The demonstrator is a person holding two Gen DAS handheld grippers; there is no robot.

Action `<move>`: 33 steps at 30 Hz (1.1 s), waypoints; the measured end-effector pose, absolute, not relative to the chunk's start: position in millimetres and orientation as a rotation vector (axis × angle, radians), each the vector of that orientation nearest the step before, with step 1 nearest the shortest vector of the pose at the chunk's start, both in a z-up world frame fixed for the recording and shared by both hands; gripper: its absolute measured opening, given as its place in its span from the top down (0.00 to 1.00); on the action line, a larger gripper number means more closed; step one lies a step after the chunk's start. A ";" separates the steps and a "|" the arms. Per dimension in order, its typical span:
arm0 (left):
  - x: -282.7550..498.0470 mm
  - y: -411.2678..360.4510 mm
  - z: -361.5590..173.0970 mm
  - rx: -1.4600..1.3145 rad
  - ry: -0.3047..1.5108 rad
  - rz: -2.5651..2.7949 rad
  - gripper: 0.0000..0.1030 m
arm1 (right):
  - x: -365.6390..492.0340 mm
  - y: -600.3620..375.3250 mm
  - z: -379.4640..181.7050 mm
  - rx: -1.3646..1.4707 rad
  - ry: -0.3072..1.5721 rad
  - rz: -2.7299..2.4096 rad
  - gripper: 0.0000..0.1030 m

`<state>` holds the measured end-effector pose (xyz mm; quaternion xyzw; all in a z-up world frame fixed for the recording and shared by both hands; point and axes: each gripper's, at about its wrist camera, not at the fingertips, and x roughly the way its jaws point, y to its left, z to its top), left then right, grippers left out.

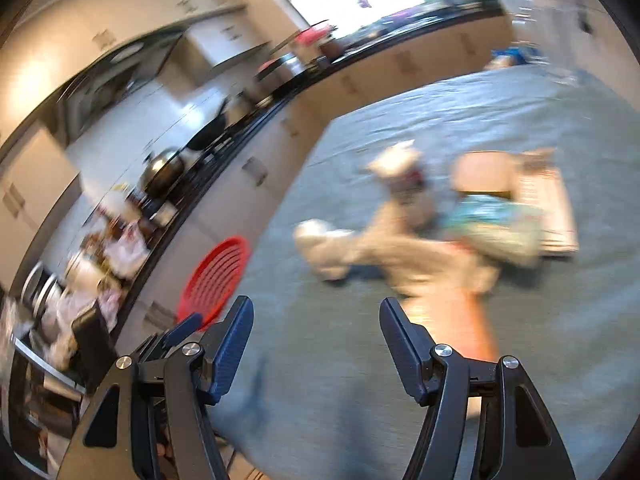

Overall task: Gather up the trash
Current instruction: 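Move both tools back over the table toward the remaining items, then grasp the white cloth with the left tool while the right tool grasps the orange-white box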

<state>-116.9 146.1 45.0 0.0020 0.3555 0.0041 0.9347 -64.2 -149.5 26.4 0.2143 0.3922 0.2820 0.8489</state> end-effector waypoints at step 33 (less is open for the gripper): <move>-35.1 109.2 43.2 -0.047 0.834 -0.105 0.21 | -73.9 -155.9 -6.7 0.128 0.801 0.423 0.46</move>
